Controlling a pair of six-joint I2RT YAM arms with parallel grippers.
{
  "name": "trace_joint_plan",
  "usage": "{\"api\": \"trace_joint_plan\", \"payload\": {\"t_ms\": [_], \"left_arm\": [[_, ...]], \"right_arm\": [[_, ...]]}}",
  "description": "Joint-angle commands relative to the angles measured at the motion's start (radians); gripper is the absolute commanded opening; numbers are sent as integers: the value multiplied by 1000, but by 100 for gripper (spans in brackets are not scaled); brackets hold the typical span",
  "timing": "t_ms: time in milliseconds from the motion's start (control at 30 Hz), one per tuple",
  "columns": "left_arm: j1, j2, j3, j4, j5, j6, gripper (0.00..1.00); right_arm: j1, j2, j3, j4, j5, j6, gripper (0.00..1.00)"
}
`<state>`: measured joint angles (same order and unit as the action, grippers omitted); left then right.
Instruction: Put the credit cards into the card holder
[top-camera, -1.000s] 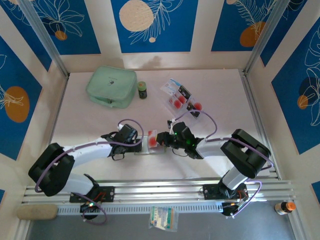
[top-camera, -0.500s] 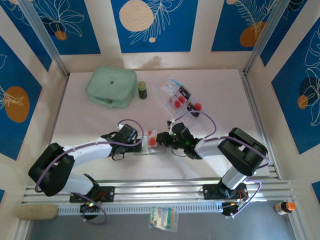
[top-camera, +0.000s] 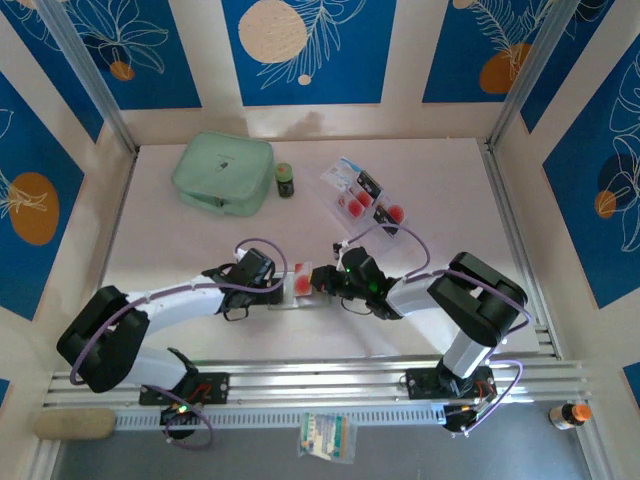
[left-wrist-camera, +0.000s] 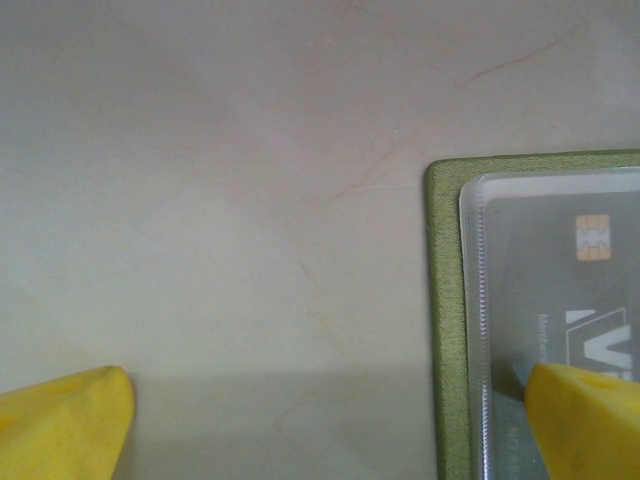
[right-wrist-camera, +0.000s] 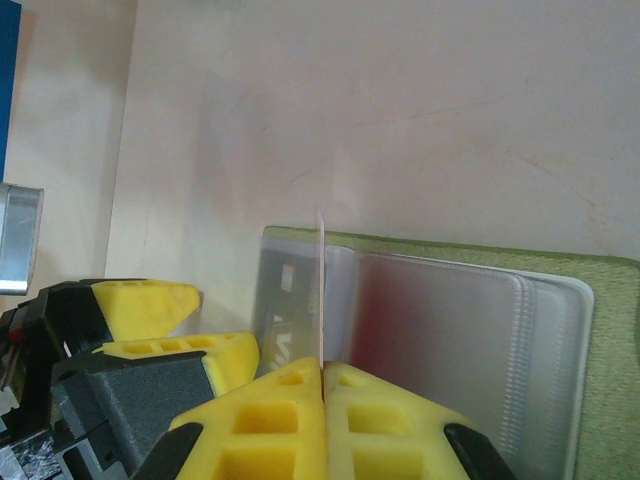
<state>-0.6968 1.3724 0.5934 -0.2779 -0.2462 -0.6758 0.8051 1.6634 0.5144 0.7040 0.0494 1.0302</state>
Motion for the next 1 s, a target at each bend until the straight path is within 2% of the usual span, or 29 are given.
{"api": "trace_joint_plan", "payload": {"t_ms": [0,433,967], "left_arm": [[-6,9,-14,-24,-19,-7,100],[-5,4,-14,-27,-21,-6,100],[-6,7,-14,-24,-18,-6,100]], "right_arm": [[6,17,3,30,6,11,0],[8,46,3,47,-8,34,0],[-1,108,-23,164,-40,110,0]]}}
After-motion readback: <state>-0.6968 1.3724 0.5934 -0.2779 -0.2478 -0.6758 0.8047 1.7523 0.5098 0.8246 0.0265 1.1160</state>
